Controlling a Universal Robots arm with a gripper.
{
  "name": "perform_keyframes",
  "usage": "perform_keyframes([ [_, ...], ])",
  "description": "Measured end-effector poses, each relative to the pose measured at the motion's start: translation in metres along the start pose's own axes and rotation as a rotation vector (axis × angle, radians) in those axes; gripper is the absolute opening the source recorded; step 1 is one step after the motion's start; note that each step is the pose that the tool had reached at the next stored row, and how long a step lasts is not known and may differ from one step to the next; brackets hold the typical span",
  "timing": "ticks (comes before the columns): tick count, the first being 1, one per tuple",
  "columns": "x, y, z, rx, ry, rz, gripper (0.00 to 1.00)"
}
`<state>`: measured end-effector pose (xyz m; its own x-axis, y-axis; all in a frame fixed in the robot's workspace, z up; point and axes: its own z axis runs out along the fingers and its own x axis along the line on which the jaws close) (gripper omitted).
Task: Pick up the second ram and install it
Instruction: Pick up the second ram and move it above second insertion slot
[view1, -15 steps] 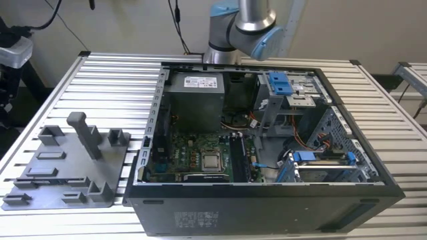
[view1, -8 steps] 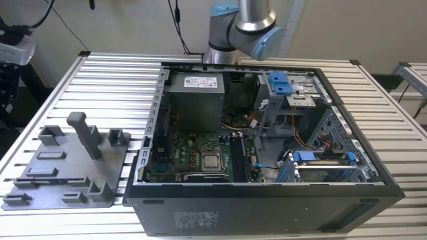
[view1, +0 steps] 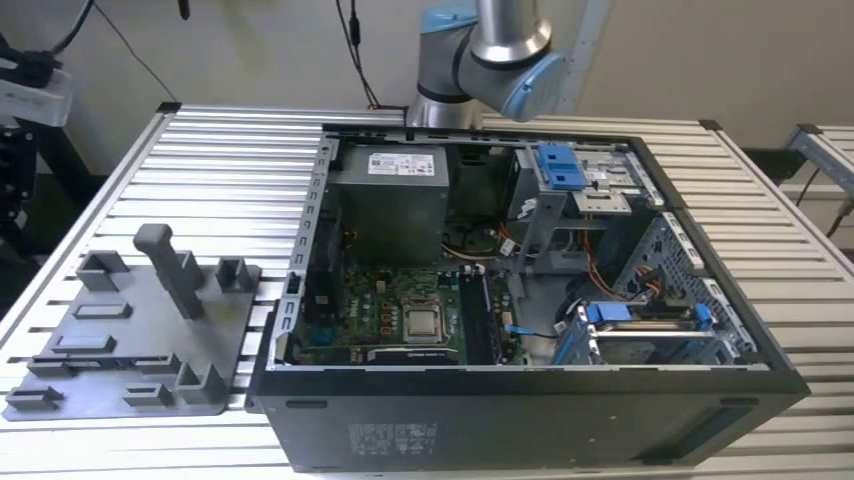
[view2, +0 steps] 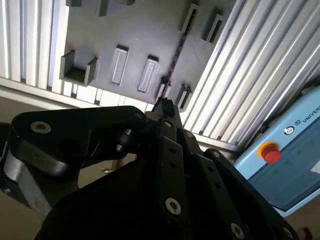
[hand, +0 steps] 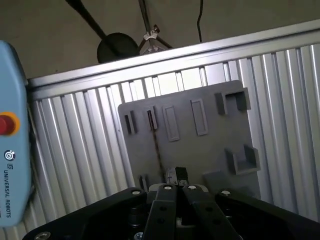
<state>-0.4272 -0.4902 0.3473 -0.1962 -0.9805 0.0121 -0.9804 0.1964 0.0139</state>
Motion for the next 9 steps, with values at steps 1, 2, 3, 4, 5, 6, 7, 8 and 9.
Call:
perform_keyframes([
  [1,0.0000,0.0000,0.0004,0.0004,0.0000,-0.008,0.11],
  [2,0.0000,0.0000,0.0010,0.0009,0.0000,-0.015,0.11],
  [3,0.0000,0.0000,0.0015,0.0012,0.0001,-0.023,0.11],
  [4,0.0000,0.0000,0.0018,0.0015,0.0002,-0.030,0.11],
  [5,0.0000,0.0000,0.0022,0.0018,0.0002,-0.036,0.11],
  [6,0.0000,0.0000,0.0026,0.0026,0.0002,-0.042,0.11],
  [7,0.0000,0.0000,0.0032,0.0036,0.0001,-0.047,0.11],
  [8,0.0000,-0.0001,0.0039,0.0044,-0.0001,-0.052,0.11],
  [9,0.0000,-0.0001,0.0047,0.0051,-0.0001,-0.059,0.11],
])
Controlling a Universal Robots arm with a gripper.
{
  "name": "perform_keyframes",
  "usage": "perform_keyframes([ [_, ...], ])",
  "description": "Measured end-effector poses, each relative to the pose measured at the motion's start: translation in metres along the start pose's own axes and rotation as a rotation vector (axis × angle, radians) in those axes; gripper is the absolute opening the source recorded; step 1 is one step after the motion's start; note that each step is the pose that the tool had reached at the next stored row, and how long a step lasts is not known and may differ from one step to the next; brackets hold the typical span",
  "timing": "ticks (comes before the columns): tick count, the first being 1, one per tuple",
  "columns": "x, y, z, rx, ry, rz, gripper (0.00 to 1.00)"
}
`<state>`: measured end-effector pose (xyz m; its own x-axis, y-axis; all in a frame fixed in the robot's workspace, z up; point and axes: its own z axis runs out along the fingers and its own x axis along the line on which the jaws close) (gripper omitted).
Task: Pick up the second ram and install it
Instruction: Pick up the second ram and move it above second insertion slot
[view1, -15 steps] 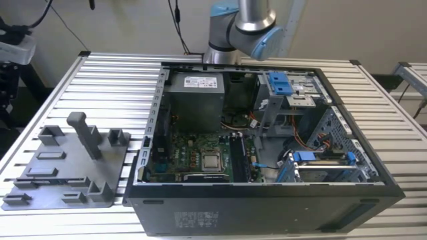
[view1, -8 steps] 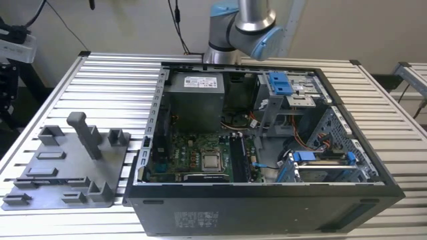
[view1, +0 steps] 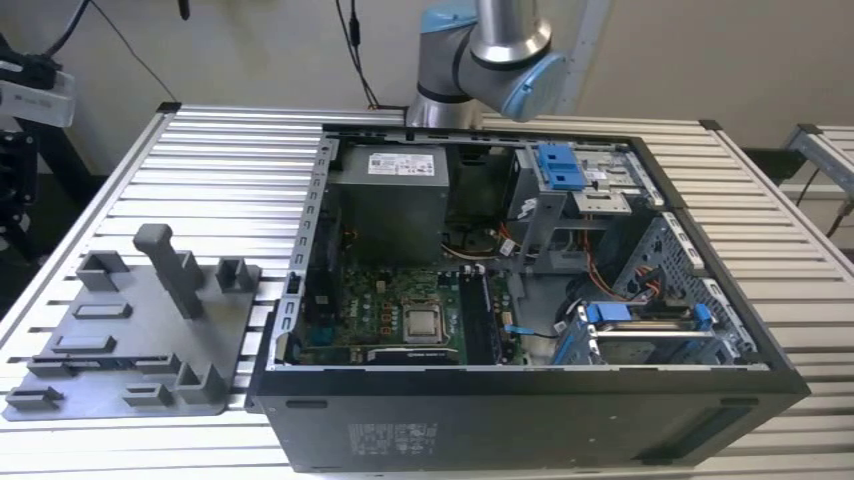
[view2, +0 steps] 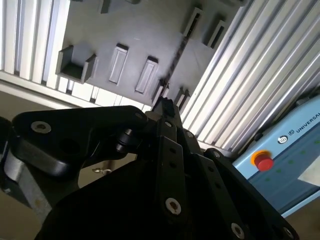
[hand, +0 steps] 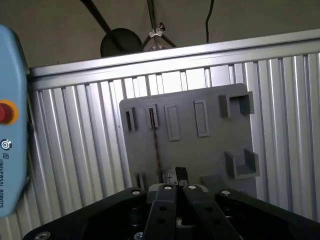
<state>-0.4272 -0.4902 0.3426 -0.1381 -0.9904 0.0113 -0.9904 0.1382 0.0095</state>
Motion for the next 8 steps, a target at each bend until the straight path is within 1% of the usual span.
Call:
perform_keyframes([
  [3,0.0000,0.0000,0.0028,0.0023,0.0000,-0.020,0.11],
  [8,0.0000,0.0000,0.0029,0.0023,0.0001,-0.021,0.11],
])
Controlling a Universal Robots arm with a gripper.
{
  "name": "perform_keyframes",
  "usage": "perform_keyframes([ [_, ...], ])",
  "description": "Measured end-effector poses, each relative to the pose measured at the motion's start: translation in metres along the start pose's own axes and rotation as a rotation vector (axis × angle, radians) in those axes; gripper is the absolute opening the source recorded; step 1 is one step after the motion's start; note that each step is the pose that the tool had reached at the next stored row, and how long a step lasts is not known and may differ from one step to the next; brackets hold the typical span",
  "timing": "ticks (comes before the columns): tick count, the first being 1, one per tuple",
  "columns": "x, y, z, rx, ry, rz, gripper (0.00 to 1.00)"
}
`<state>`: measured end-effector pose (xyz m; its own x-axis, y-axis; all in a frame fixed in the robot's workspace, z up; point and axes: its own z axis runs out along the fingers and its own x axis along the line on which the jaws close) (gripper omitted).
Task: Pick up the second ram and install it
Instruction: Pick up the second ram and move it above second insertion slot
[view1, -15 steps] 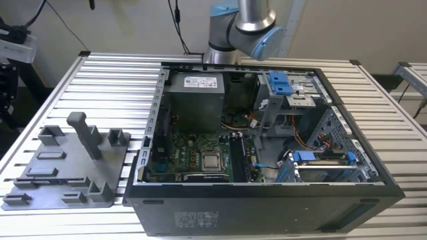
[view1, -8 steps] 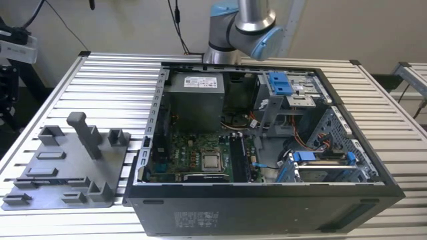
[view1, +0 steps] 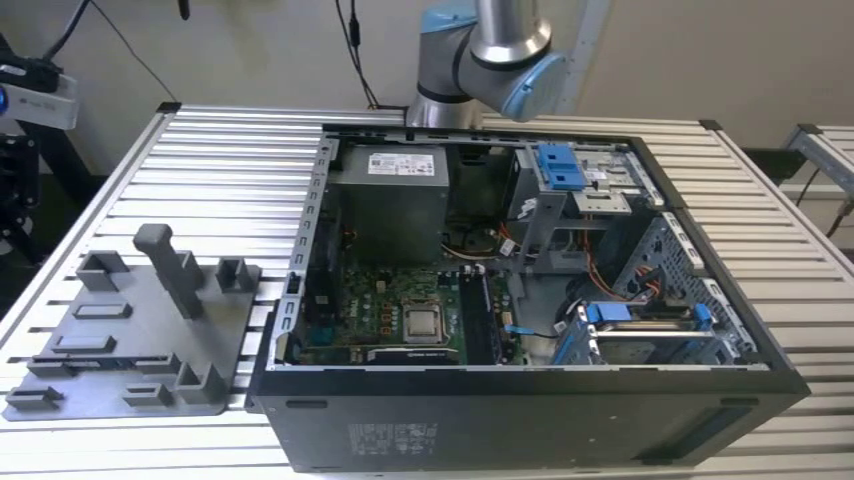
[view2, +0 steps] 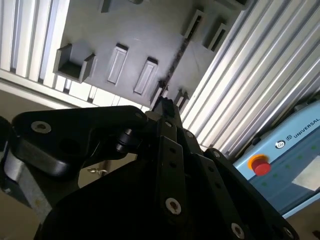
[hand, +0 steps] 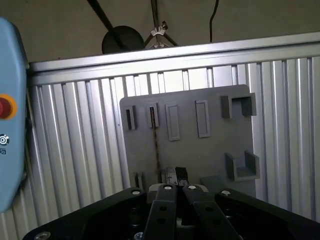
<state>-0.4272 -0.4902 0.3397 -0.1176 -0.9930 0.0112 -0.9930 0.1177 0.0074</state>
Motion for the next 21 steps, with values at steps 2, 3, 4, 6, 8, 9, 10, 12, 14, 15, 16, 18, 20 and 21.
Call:
perform_keyframes([
  [2,0.0000,0.0000,0.0000,0.0000,0.0000,0.000,0.12],
  [3,0.0000,0.0000,0.0000,0.0000,0.0000,0.000,0.12],
  [4,0.0000,0.0000,0.0000,0.0000,0.0000,0.000,0.17],
  [6,0.0000,0.0000,0.0000,0.0001,0.0000,0.000,0.24],
  [8,0.0000,0.0000,0.0000,0.0000,0.0000,0.000,0.36],
  [9,0.0000,0.0000,0.0000,0.0000,0.0000,0.000,0.36],
  [10,0.0000,0.0000,0.0000,0.0000,0.0000,0.000,0.36],
  [12,0.0000,0.0000,0.0000,0.0000,0.0000,0.000,0.42],
  [14,-0.0001,-0.0001,0.0010,0.0002,-0.0002,0.000,0.42],
  [15,0.0000,0.0000,0.0021,0.0002,-0.0001,0.000,0.42],
  [16,0.0000,0.0000,0.0036,0.0002,-0.0001,0.000,0.42],
  [18,-0.0001,-0.0001,0.0070,0.0001,0.0000,-0.001,0.42],
  [20,-0.0001,-0.0001,0.0107,0.0001,0.0000,-0.004,0.42],
  [21,-0.0001,0.0000,0.0123,0.0001,0.0000,-0.009,0.42],
])
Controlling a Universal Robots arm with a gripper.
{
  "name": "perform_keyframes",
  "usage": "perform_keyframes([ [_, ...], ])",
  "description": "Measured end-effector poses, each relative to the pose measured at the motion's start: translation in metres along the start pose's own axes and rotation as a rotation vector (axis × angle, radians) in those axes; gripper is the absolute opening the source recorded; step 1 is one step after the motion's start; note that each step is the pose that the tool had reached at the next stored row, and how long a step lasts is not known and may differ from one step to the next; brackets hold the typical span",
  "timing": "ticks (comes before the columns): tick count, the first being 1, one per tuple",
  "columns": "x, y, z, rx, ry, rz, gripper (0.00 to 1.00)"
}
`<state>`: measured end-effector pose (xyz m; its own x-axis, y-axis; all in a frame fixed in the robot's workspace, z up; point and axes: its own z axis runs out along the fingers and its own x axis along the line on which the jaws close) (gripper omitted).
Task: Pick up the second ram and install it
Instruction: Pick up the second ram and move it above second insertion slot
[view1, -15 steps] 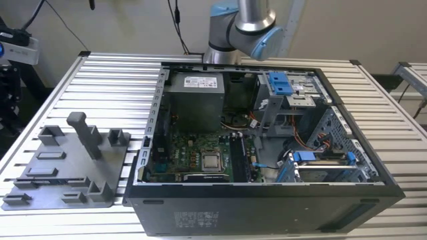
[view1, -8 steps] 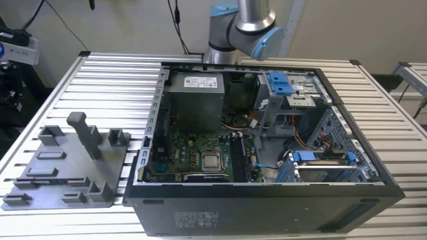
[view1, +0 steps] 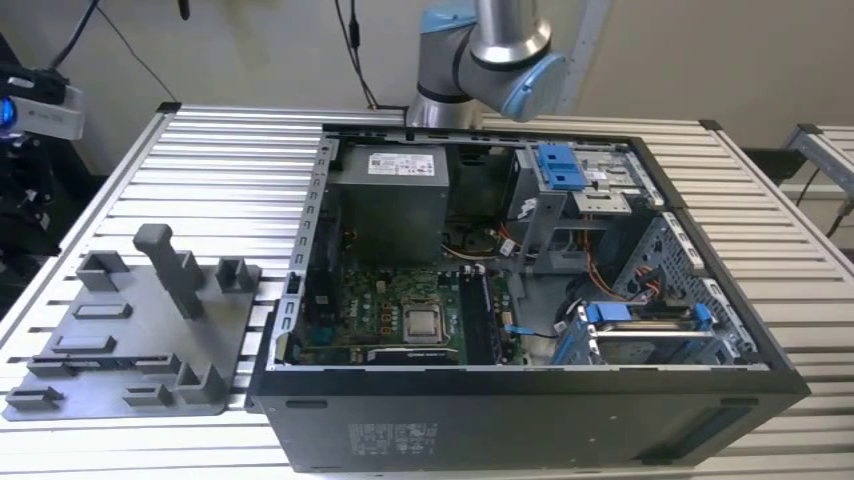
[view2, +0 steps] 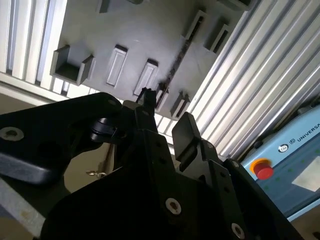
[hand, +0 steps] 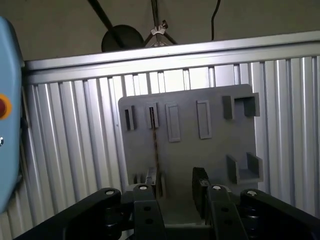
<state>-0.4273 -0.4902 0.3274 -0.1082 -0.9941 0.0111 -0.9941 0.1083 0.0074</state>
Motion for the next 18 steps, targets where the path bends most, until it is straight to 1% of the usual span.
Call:
perform_keyframes([
  [5,0.0001,0.0017,0.0064,0.0004,-0.0015,-0.052,0.42],
  [9,0.0001,0.0022,0.0099,0.0026,-0.0022,-0.054,0.42],
  [12,0.0000,0.0022,0.0131,0.0021,-0.0064,-0.054,0.42],
  [16,0.0000,0.0021,0.0179,0.0019,-0.0094,-0.054,0.42],
  [18,0.0000,0.0021,0.0211,0.0018,-0.0096,-0.054,0.42],
])
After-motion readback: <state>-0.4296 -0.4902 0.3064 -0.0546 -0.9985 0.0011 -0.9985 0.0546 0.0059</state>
